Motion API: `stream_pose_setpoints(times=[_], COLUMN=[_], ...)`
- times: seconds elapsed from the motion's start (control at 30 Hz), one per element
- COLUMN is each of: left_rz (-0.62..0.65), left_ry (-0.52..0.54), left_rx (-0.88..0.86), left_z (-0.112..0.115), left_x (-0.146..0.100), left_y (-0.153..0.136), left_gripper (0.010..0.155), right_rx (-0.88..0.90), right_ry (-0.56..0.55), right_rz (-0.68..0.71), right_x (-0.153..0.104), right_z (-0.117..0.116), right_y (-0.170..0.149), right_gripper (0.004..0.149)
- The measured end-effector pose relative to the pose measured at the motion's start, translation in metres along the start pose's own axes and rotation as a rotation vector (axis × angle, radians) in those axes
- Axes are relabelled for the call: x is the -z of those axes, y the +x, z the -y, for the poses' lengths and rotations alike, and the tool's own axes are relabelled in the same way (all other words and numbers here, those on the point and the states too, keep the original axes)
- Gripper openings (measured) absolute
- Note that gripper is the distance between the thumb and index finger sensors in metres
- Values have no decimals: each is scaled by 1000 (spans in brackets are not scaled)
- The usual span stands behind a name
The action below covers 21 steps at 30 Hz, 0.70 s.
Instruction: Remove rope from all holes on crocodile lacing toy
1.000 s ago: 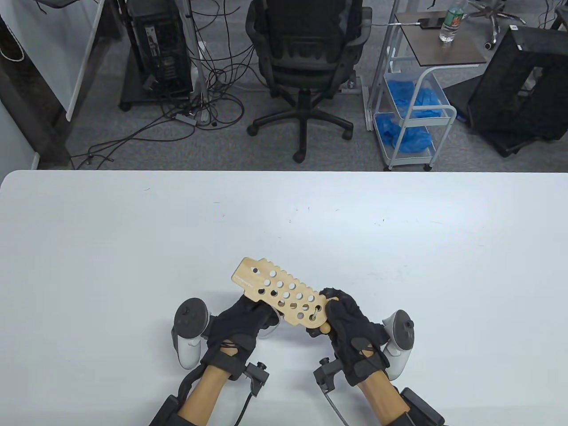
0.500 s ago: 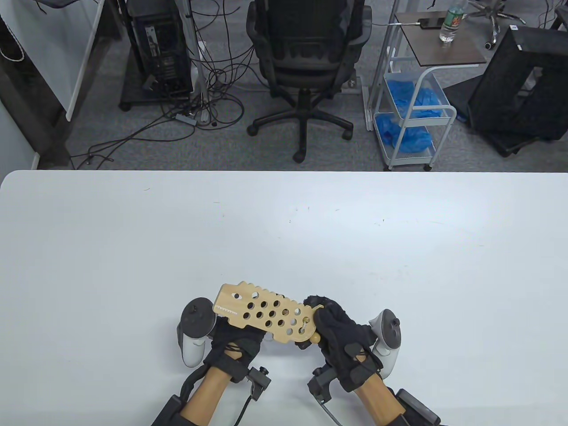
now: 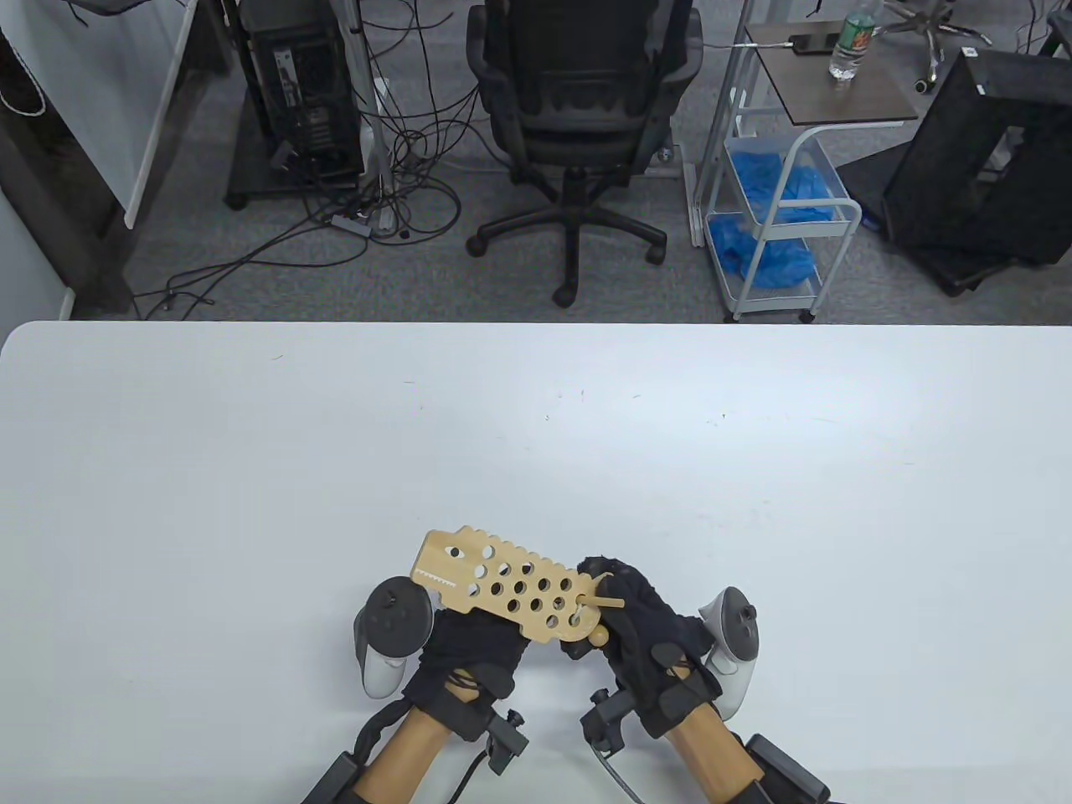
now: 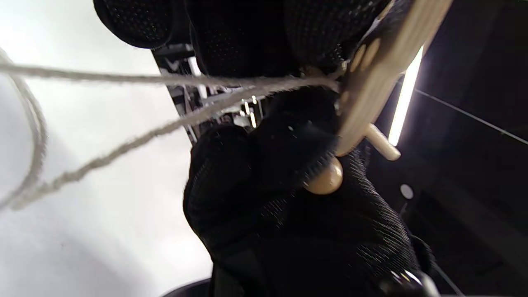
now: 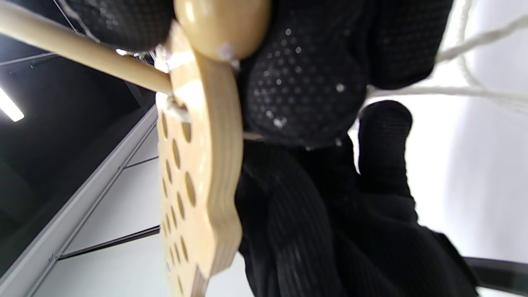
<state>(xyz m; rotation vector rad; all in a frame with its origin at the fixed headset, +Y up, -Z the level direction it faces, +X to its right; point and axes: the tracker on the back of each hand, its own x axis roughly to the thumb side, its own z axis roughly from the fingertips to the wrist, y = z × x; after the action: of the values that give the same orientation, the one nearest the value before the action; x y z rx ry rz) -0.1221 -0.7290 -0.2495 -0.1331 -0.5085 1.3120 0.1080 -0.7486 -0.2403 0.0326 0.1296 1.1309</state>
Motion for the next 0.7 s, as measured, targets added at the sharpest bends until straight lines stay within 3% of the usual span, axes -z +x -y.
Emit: stream_pose_setpoints(times=[0.23,0.47,0.7], left_rz=[0,-32,-28], left_ry=[-154,-5,12], left_rx=[-4,-140,-142], left_z=[12,-1,-7], left_x=[2,-1,-1], left_y=[1,-8,-3], left_gripper=[83,76,74], right_rx=[-19,-239,-274], right_ry=[-87,-49,18], right_rz=[38,98,122], right_x=[-2,0,0], right_z=[10,1,-5], right_y=[4,10,9], right_gripper=[45,44,47])
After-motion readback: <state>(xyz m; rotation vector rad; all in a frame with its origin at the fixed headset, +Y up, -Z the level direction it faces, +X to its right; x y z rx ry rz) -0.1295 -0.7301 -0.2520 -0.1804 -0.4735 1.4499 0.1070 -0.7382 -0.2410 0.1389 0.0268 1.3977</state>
